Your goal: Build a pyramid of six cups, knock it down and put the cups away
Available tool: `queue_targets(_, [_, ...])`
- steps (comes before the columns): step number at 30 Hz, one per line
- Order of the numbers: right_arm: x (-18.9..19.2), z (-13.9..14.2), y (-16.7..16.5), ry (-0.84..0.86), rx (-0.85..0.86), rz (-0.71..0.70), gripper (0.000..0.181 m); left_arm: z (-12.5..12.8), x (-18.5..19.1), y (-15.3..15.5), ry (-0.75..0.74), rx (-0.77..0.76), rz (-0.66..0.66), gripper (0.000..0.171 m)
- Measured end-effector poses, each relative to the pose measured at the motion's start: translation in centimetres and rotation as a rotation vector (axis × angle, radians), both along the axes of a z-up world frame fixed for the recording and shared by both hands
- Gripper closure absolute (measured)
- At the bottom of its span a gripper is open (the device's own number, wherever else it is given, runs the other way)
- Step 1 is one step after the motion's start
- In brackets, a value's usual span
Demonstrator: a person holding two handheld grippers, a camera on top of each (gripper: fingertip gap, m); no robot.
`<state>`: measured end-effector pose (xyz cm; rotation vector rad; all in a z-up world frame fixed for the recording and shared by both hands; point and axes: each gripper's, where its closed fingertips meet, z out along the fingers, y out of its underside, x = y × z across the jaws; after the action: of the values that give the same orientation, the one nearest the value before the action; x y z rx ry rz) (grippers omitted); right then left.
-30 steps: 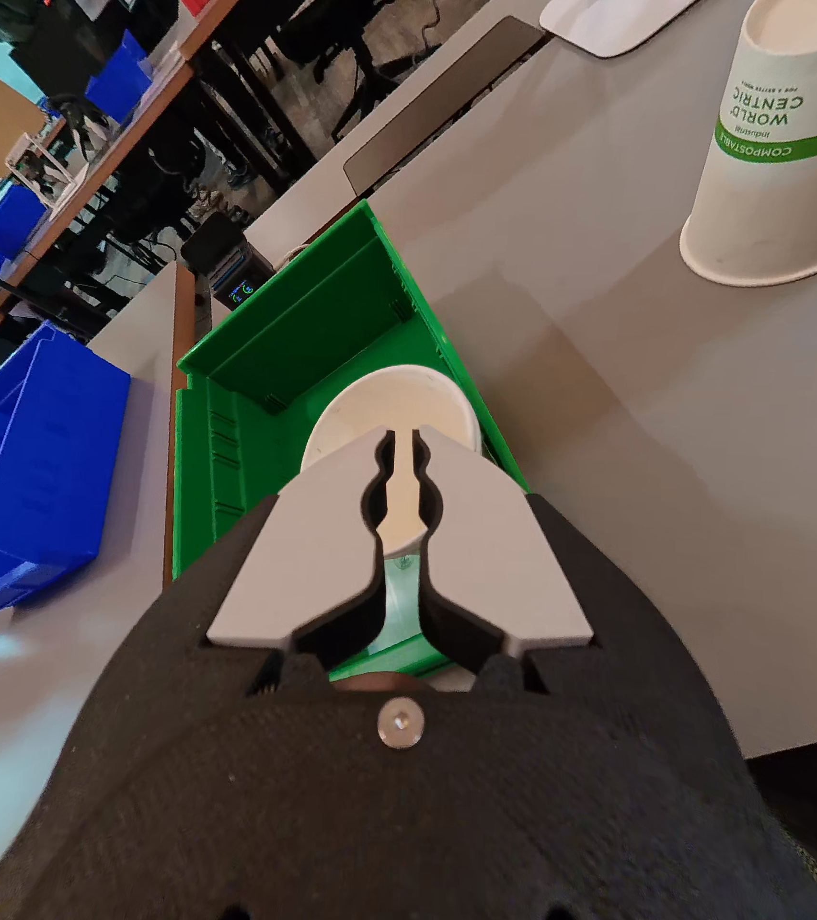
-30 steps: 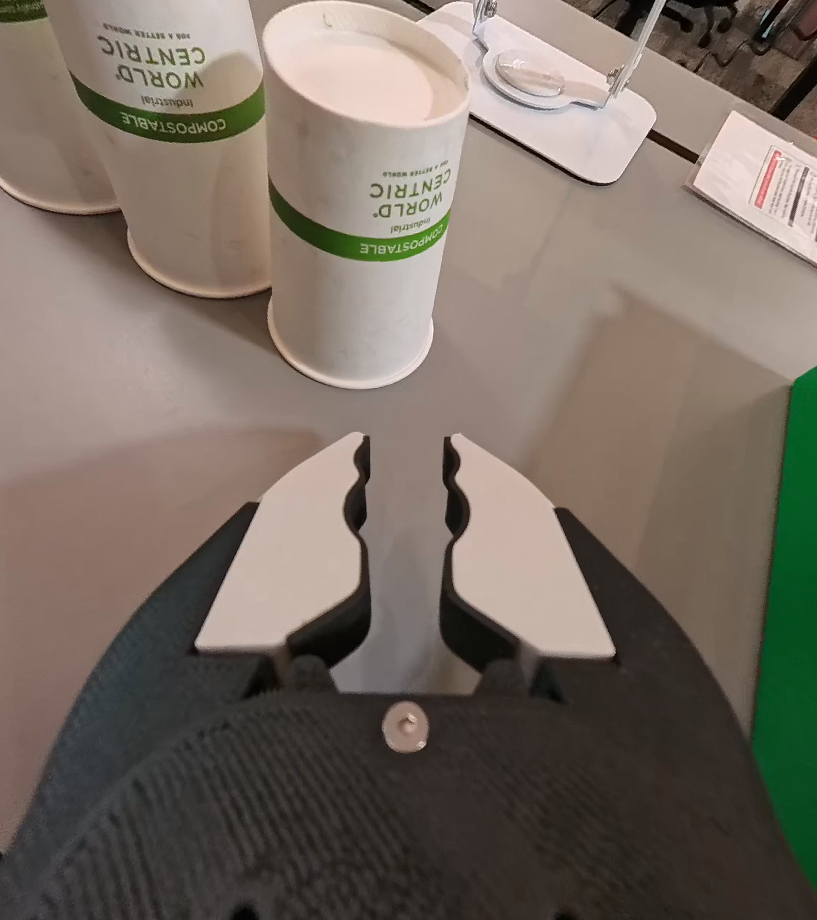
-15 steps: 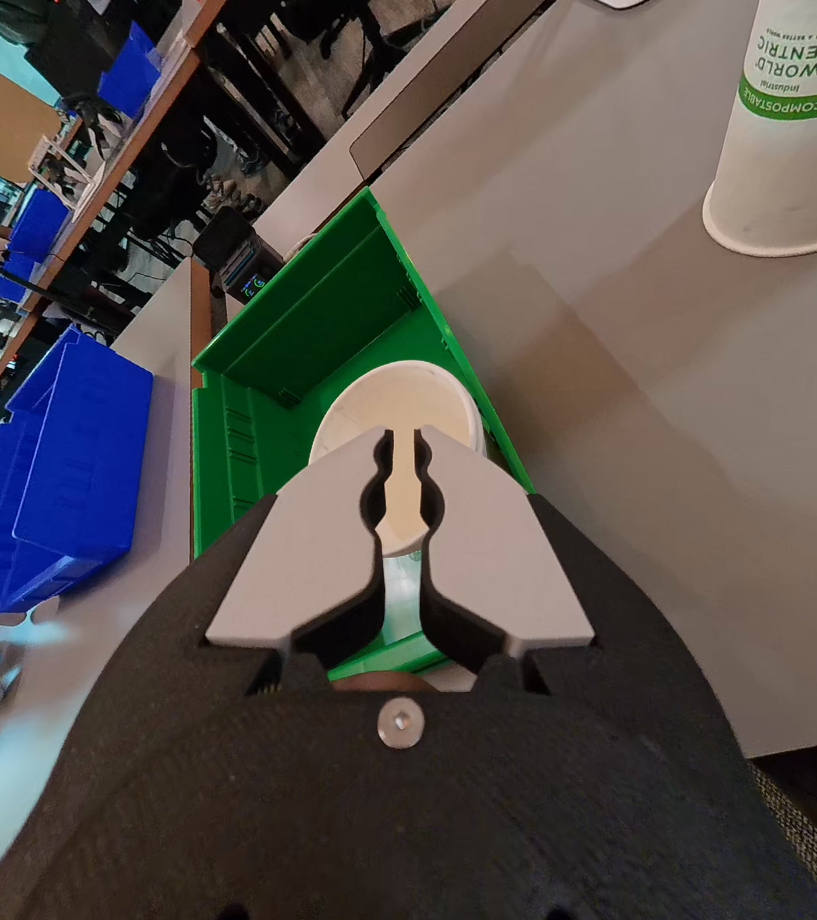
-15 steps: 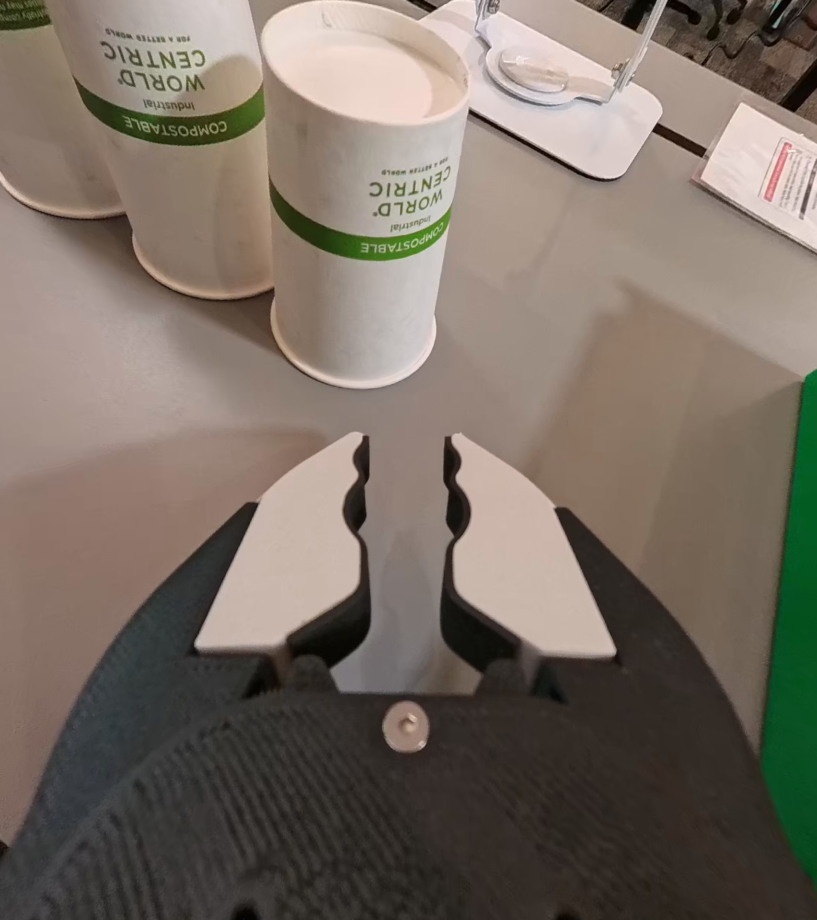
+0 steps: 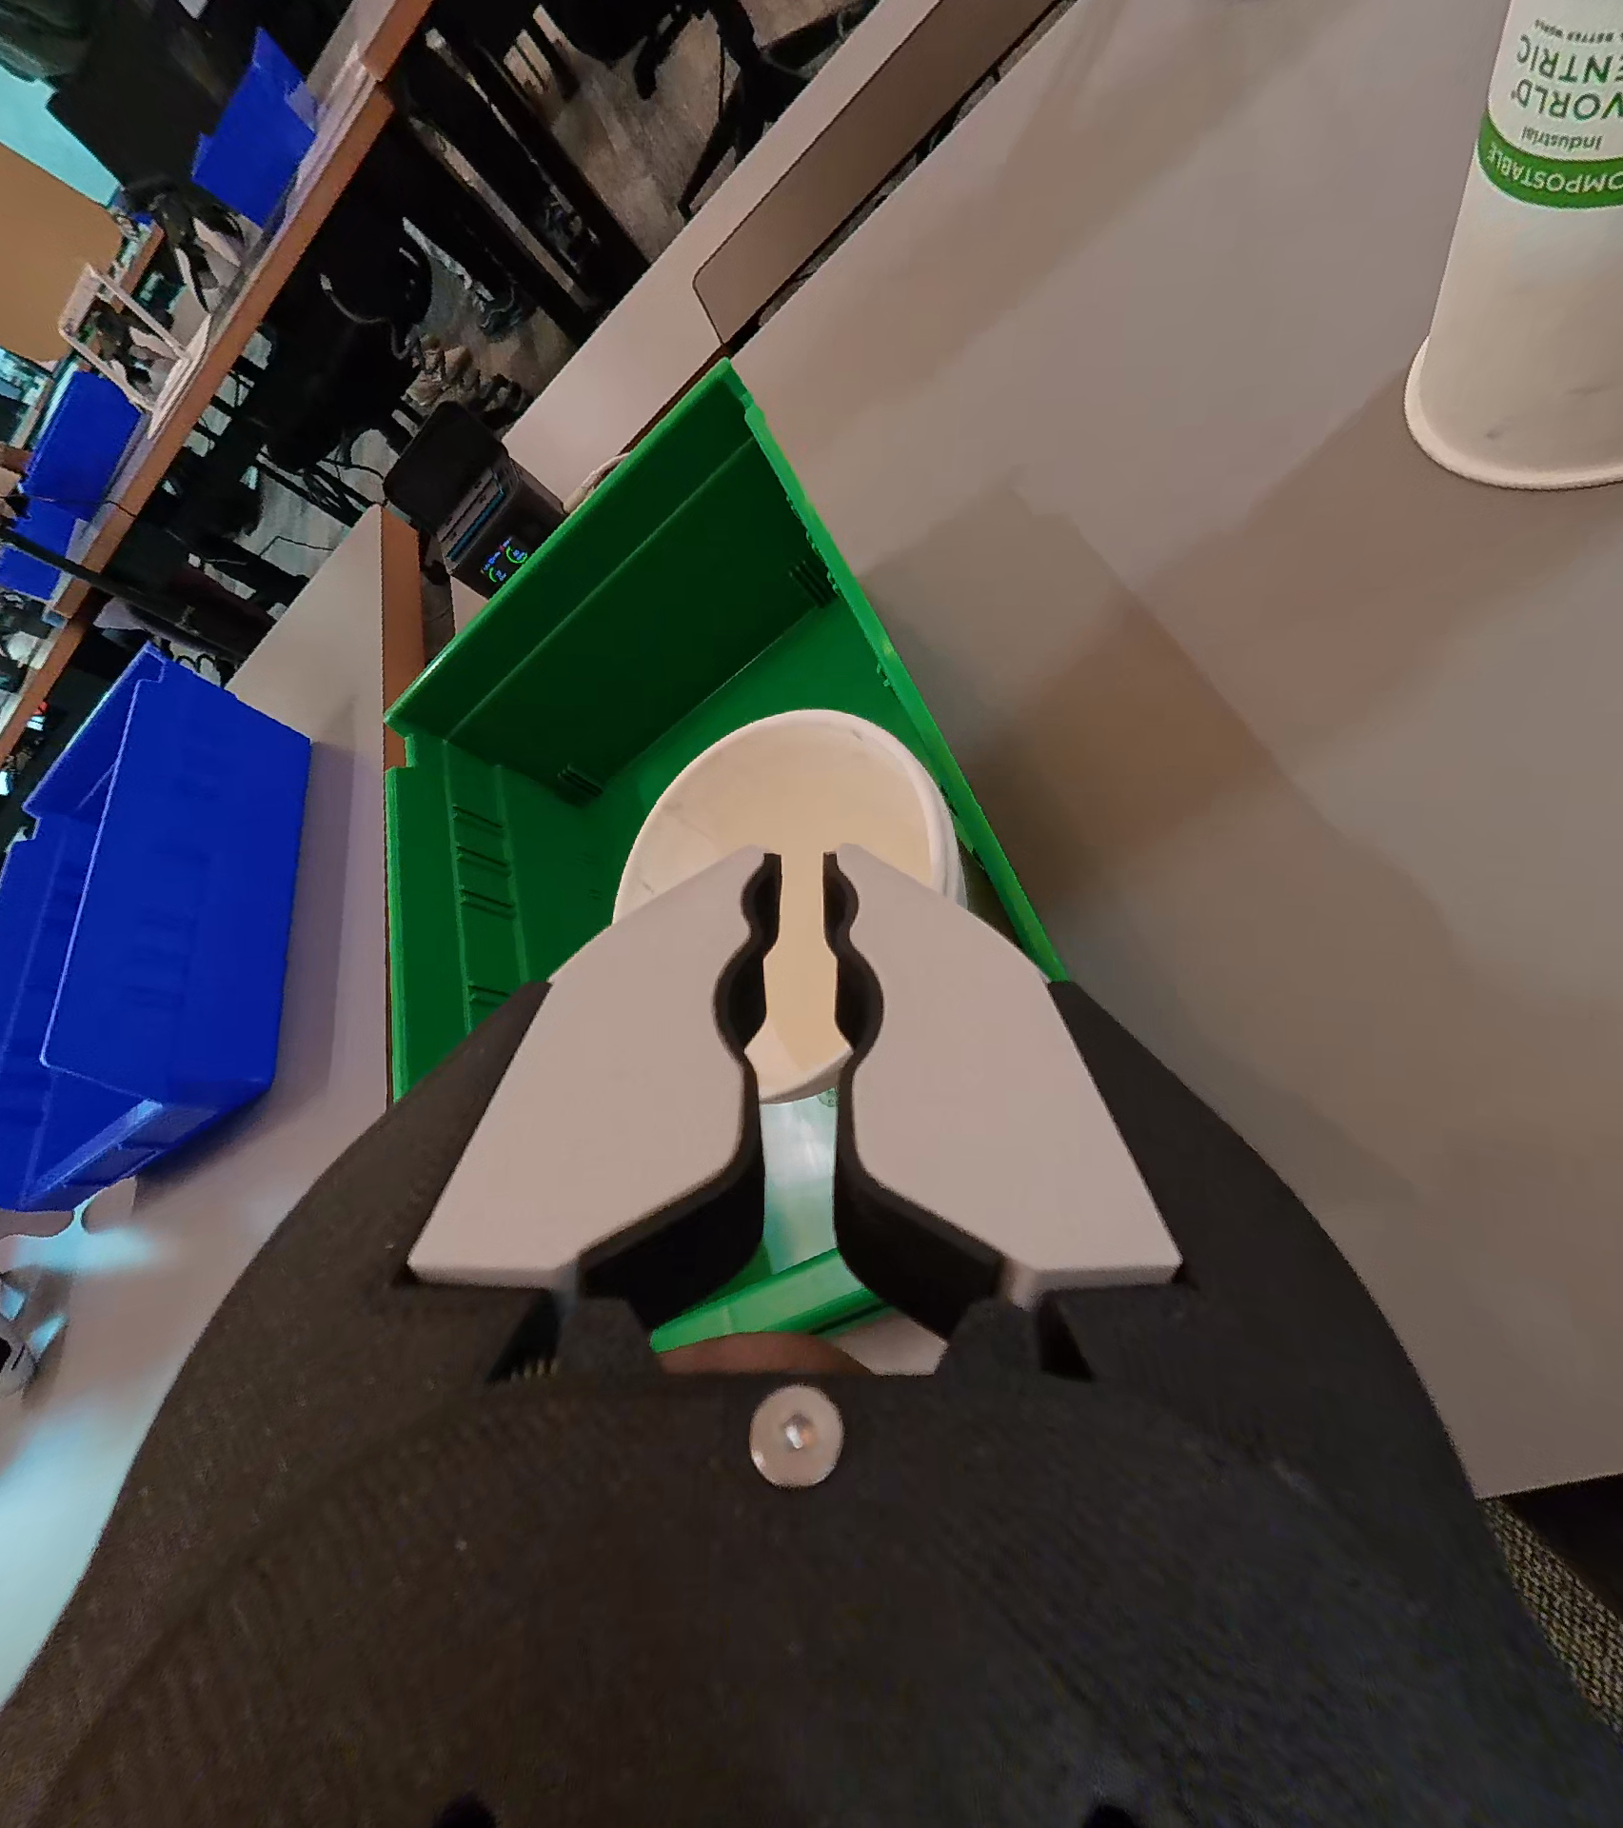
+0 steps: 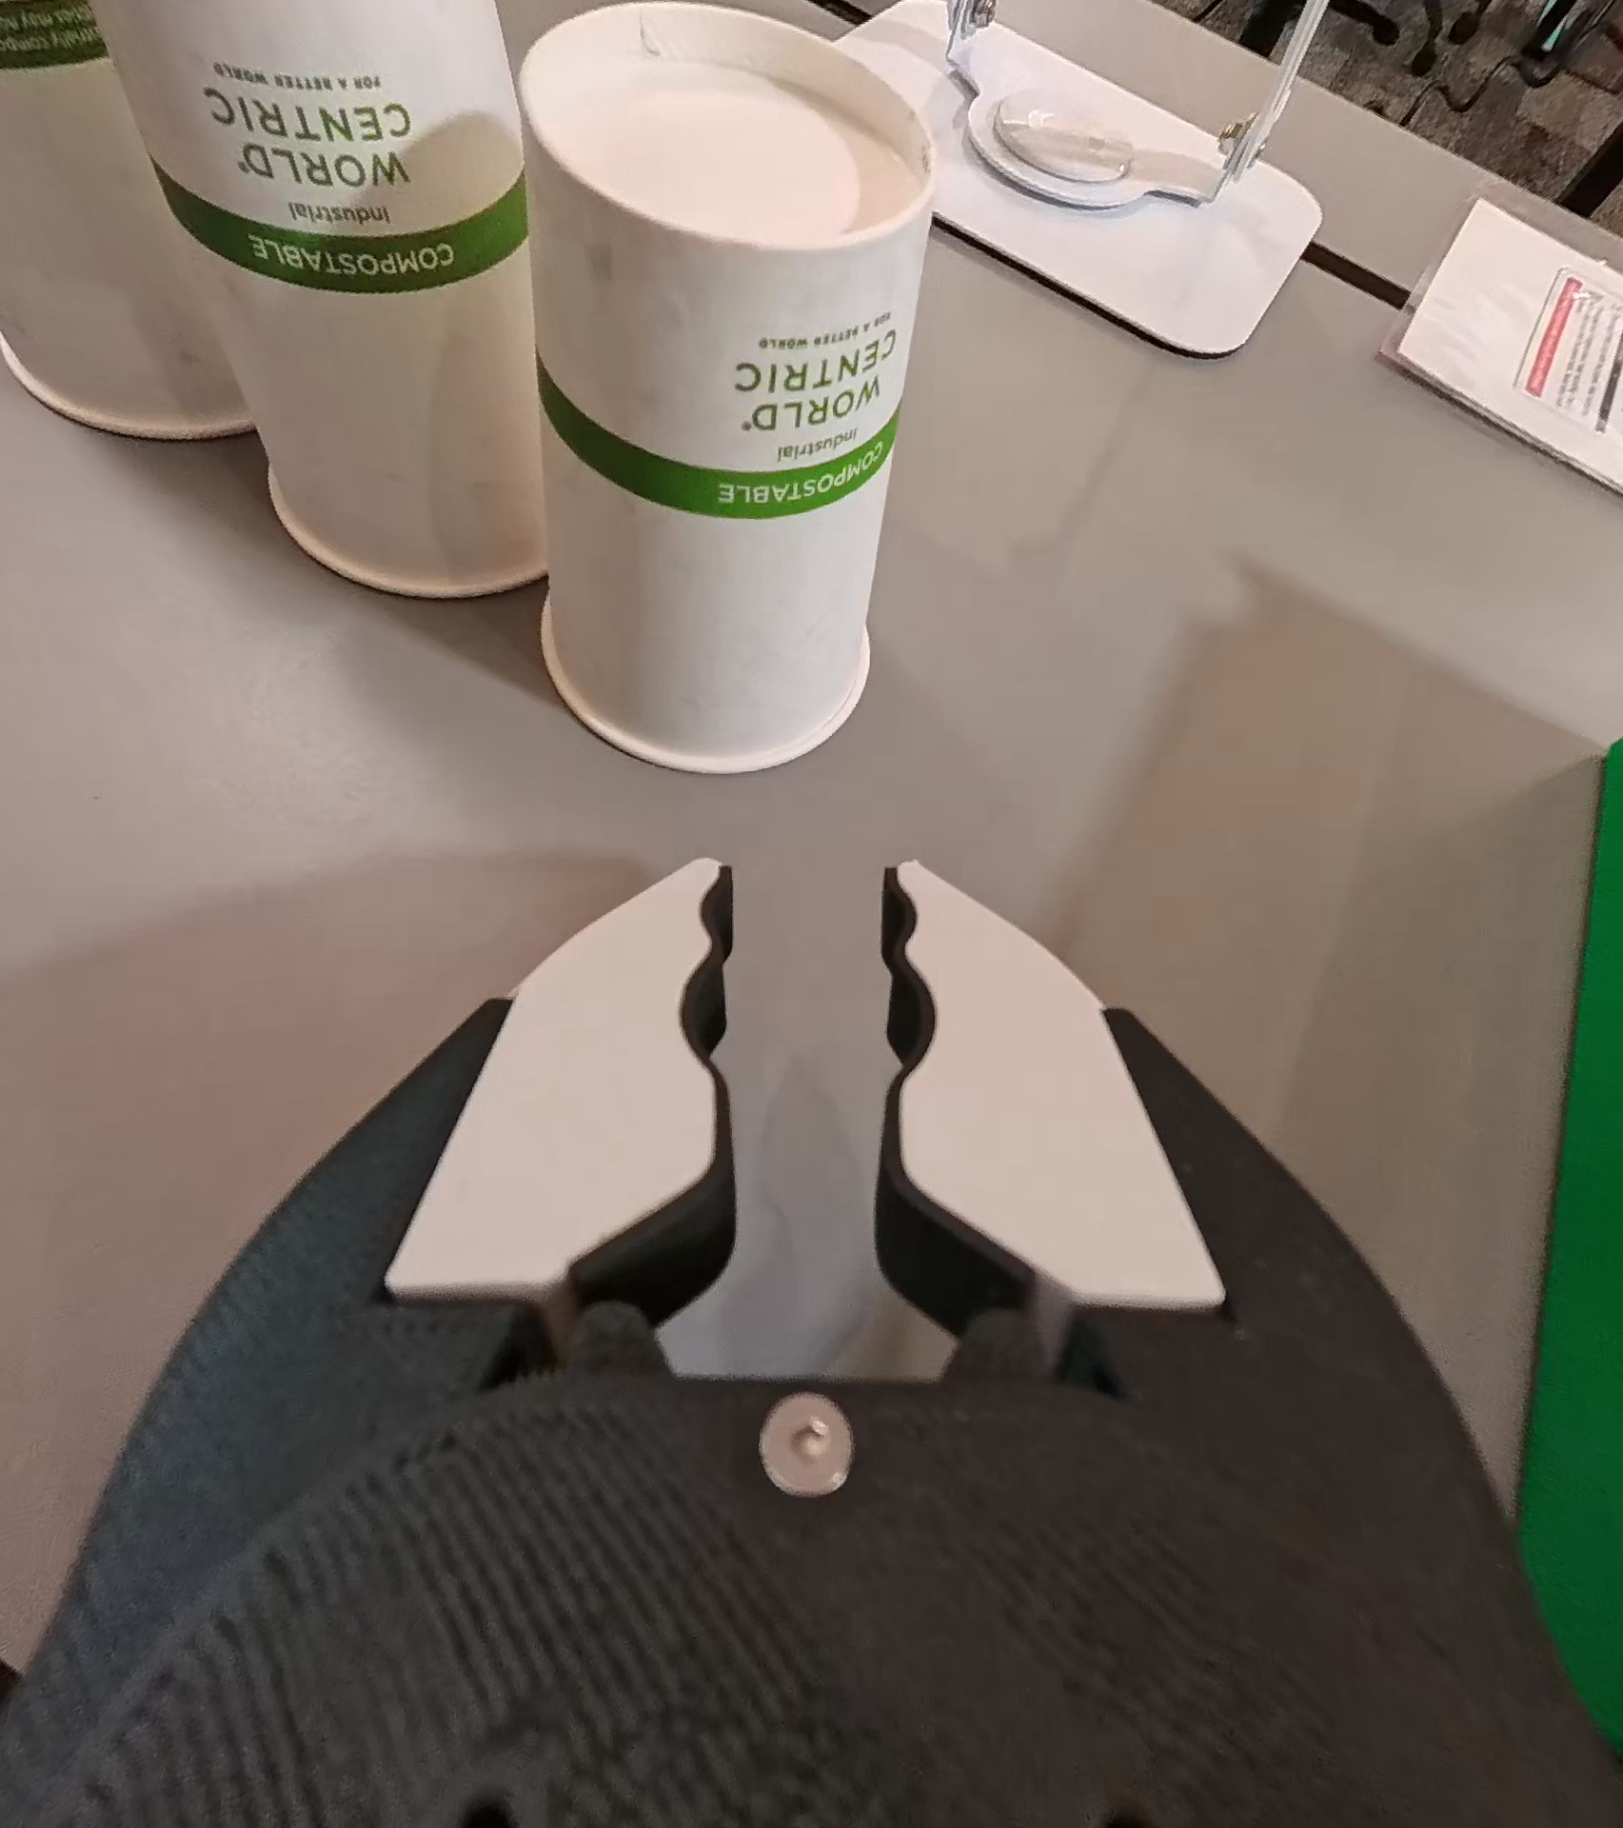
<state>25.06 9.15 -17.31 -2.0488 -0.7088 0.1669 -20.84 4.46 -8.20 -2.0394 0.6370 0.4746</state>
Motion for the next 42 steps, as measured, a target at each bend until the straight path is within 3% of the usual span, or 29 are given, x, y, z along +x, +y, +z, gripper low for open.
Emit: queue_targets(42, [0.0,0.0,0.0,0.001,-0.001,-0.002,0.148,-0.7,1.5,-0.7,-0.032,-0.068,-0.075,0.152])
